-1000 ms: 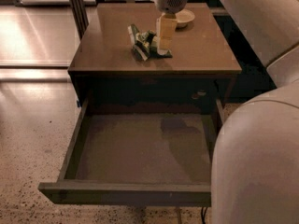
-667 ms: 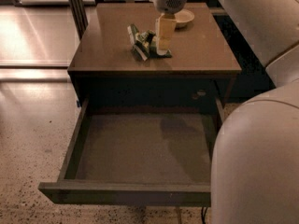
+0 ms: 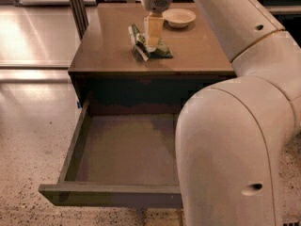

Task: Place green jalapeno chip bag into top drawer

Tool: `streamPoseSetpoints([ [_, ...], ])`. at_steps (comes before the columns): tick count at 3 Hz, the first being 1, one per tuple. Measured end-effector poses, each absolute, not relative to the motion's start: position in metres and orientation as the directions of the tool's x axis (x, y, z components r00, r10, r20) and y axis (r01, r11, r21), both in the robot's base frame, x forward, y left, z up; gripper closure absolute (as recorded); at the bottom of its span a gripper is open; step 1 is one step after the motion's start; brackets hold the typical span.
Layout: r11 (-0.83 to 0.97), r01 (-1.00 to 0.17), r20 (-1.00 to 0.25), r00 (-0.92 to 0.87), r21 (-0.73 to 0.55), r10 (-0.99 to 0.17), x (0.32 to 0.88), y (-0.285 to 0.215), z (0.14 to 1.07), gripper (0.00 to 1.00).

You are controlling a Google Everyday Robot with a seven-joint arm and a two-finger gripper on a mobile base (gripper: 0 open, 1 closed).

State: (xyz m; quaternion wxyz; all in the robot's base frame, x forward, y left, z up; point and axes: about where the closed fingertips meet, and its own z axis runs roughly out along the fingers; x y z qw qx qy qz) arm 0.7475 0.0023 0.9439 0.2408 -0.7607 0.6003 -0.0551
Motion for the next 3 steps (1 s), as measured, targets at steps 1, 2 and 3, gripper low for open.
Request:
streamPoseSetpoints([
  [1, -0.211, -0.885, -0.207, 0.318, -0.415, -0.925, 0.759, 0.023, 0.930, 0.00],
  [2, -0.235, -0.904, -0.160, 0.307, -0.358, -0.938, 0.763, 0.017, 0.906, 0.00],
  [3, -0.215, -0.921, -0.112, 0.263, -0.324, -0.958, 0.773, -0.005, 0.890, 0.00],
])
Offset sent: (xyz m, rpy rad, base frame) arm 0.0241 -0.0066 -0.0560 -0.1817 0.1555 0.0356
